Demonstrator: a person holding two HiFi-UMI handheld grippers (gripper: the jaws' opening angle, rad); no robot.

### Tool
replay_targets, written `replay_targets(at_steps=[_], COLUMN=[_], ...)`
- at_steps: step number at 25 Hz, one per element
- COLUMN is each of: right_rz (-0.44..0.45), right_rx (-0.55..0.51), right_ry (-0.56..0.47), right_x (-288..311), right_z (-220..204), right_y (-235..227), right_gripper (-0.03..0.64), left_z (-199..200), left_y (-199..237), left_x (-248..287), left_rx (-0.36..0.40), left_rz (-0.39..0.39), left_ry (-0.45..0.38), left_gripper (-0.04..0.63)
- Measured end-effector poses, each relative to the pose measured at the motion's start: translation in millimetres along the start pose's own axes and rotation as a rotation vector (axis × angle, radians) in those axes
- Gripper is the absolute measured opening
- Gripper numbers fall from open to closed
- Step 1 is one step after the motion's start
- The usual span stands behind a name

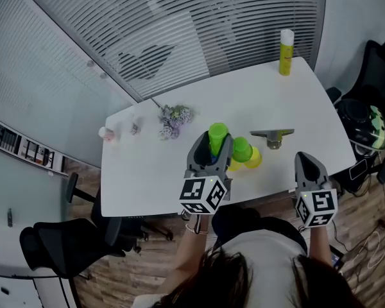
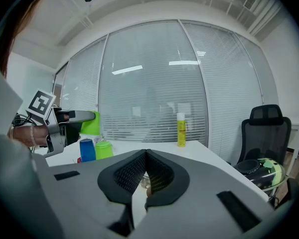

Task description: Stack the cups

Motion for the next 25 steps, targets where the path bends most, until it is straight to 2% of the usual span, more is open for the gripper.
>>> replay_targets(at_steps=[17, 25], right_rz=[-0.012, -0.019], right_rx=[-0.003, -0.001], right_ry=[-0.006, -0.008], right_x=[0.3, -1.0], right_z=[1.4, 0.9], right_y=[1.4, 1.8], right_gripper=[0.028, 0.028], left_z=[-17.0, -15.2], left_y=[-1.4, -0.8], left_x=[0.5, -0.6], left_rx=[0.06, 0.047], left_rz=[0.02, 0.021], left_ry=[0.081, 0.075], left_gripper=[0.256, 0.256])
Point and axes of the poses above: the fingertips, and each gripper's own axes: x forward along the fingers, y to its left, z out of its top, the point moved 7 cm from there along -x, backward along the fingers, and after that the axes turned 7 degrees about -y, right-handed, at the moved point
